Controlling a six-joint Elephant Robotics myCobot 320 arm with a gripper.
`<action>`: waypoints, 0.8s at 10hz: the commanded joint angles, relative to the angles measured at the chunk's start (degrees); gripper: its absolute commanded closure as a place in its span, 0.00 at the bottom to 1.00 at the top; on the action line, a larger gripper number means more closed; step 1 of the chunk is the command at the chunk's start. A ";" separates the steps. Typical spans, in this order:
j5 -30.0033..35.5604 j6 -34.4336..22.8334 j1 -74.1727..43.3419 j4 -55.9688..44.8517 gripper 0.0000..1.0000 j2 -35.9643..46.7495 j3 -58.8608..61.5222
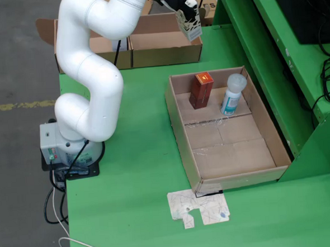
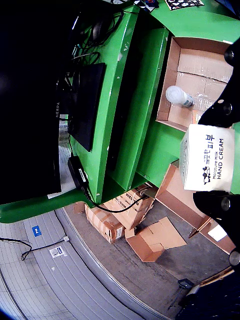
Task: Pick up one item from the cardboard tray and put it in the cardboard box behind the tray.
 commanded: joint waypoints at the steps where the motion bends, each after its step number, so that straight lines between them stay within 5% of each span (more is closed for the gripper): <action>1: 0.11 0.23 2.10 0.40 1.00 -0.64 1.24; 8: -2.90 0.36 7.76 1.40 1.00 -3.24 1.24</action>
